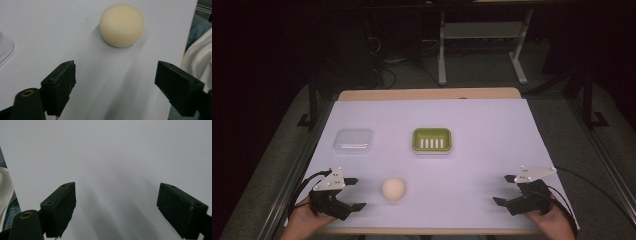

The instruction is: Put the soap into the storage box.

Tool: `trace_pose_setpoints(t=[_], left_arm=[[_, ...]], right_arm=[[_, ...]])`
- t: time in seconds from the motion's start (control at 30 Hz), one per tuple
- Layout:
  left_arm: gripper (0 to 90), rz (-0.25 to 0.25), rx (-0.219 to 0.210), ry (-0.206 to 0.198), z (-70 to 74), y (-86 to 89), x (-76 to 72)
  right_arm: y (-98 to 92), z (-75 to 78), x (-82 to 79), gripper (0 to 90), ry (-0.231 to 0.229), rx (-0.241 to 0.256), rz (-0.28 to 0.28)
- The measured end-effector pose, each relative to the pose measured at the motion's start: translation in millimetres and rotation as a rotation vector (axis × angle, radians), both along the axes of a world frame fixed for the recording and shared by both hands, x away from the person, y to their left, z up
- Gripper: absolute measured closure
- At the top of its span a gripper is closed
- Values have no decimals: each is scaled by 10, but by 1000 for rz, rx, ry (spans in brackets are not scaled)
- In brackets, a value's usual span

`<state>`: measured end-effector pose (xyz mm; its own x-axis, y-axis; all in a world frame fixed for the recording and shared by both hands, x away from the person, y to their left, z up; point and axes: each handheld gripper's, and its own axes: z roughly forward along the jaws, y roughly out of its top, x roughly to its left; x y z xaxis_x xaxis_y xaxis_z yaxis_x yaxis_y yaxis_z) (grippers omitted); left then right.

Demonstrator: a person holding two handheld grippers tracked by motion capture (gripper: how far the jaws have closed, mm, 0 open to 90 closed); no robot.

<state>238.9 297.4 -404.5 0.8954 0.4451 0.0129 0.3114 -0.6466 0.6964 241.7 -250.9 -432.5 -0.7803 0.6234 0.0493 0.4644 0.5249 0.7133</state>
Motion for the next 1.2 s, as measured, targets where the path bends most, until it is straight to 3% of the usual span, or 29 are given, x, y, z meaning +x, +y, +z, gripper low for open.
trace_pose_setpoints(t=[0.37, 0.7, 0.87, 1.2], left_arm=[[167, -43, 26, -4, 40, -147, -46], [167, -87, 46, -20, 112, -319, 4], [167, -118, 92, 6, 109, -452, 95], [189, -148, 155, 33, 97, -597, 230]], right_arm=[[-13, -22, 70, 149, 6, 7, -7], [45, 68, 38, 149, -27, 12, -7], [78, 34, 58, 148, -8, 3, 2], [113, 51, 19, 149, -22, -5, 17]])
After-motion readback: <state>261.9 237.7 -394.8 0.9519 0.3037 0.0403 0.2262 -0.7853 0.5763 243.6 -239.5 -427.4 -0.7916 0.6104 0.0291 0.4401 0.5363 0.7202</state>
